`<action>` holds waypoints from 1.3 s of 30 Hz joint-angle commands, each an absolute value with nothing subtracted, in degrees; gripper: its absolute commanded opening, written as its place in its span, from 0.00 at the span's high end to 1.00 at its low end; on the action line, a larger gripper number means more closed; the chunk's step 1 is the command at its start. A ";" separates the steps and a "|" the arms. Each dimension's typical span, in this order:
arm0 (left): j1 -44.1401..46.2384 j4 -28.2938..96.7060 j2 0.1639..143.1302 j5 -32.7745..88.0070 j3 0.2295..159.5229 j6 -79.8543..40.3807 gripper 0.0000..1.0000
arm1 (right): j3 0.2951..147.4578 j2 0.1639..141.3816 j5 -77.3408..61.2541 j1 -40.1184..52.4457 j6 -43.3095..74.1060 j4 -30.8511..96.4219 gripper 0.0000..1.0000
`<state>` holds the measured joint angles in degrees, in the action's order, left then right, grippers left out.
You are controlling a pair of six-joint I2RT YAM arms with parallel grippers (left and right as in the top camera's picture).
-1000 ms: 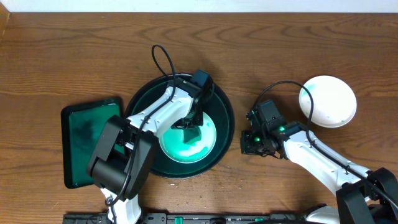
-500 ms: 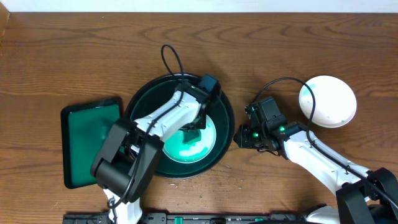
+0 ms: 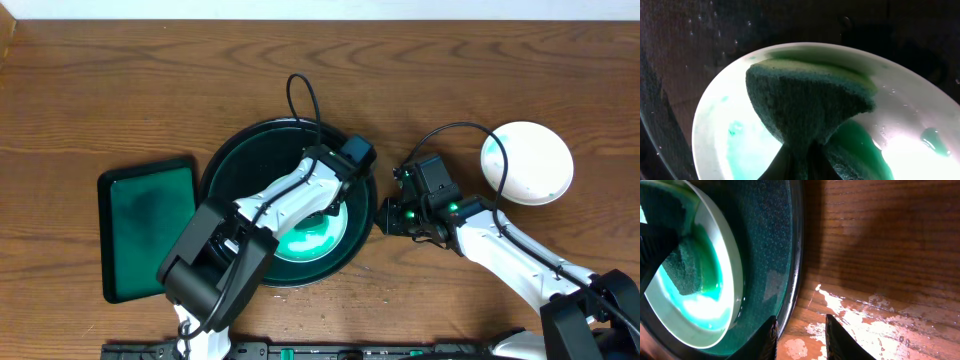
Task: Clean dirty plates on tray and stack at the side
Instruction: 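Scrub the plate with the sponge while the right gripper holds its rim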
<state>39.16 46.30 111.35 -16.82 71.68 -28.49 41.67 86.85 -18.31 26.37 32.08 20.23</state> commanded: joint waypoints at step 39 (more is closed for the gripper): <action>25.78 57.82 110.69 -12.67 82.30 -28.14 0.93 | 41.41 97.45 -22.57 33.23 39.03 2.31 0.72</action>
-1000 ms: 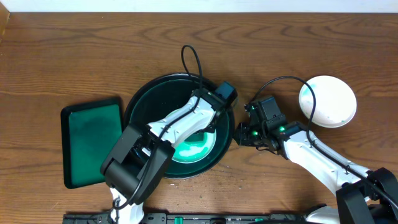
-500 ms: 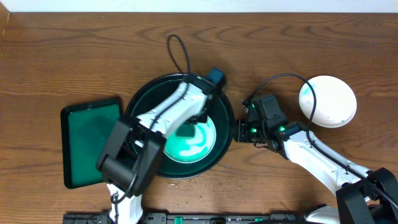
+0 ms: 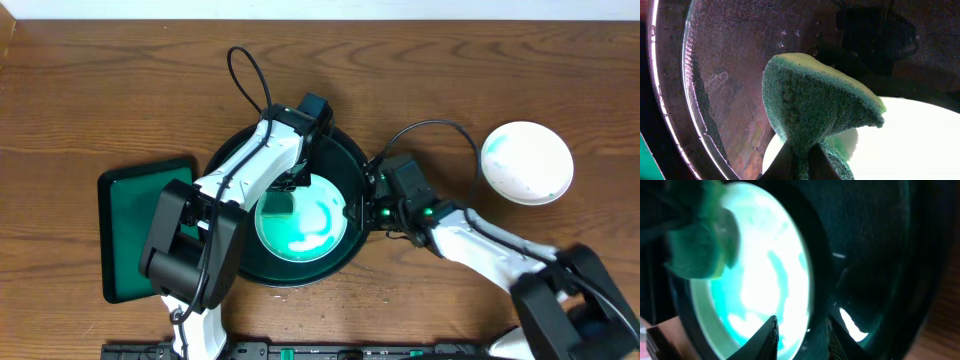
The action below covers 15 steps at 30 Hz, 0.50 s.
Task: Clean dirty plates on tray and stack at the side
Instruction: 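Scrub the plate with the sponge while the right gripper holds its rim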
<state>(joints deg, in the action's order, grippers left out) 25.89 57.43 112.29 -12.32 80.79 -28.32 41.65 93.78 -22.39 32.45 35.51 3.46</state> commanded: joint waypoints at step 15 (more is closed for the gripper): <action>25.78 57.82 110.69 -10.87 82.30 -27.44 0.93 | 41.41 102.35 -25.54 33.50 40.27 -3.62 0.99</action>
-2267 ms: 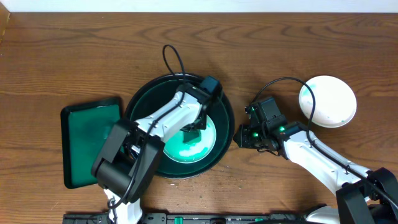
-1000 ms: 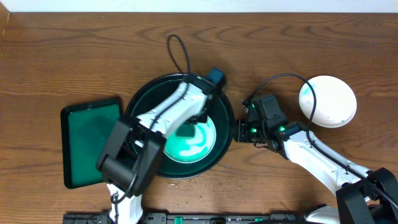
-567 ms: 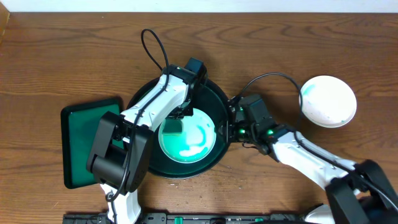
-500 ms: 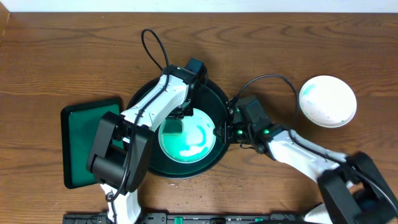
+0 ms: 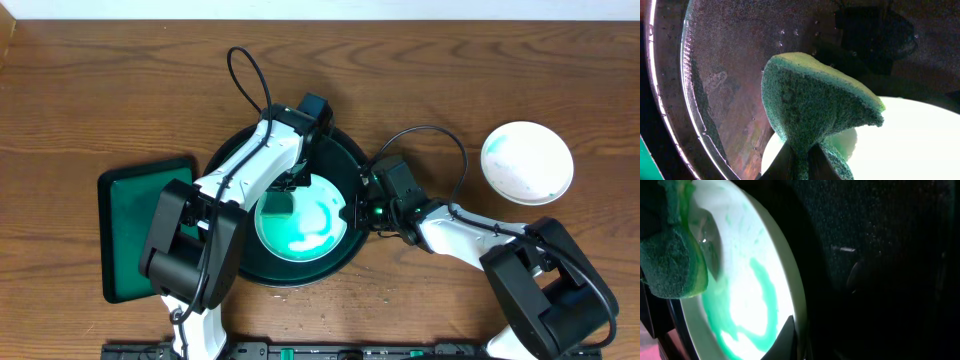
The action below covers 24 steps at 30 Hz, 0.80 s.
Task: Clean dirty plates on tray and stack at the side
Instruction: 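Scrub the plate with the sponge while the right gripper holds its rim, then keep scrubbing the plate surface with the sponge in the left gripper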
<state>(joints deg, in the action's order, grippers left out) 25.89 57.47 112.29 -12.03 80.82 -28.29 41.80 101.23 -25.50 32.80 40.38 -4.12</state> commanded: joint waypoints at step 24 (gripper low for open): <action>35.92 54.81 111.57 5.56 81.93 -24.27 0.93 | 41.41 100.07 -24.49 33.30 40.05 -1.19 0.98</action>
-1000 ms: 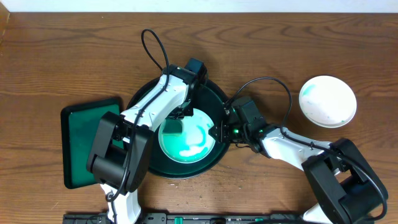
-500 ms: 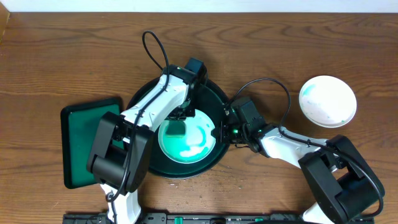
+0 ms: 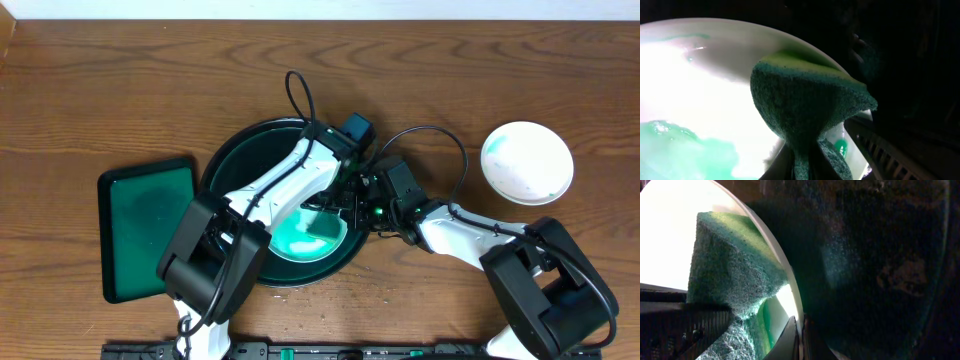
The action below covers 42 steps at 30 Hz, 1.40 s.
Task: Clean dirty plates on tray and stack at the side
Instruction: 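Keep scrubbing the plate surface with the sponge in the left gripper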
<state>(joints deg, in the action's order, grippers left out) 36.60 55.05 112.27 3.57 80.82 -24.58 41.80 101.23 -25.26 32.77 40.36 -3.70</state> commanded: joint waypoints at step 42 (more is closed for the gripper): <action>30.92 54.15 111.57 1.91 81.10 -24.03 0.93 | 41.80 98.15 -13.19 36.42 35.79 1.08 0.73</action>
<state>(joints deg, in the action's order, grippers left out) 30.92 53.80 112.27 2.63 80.82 -24.53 42.41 96.60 -14.66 36.29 34.33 -0.19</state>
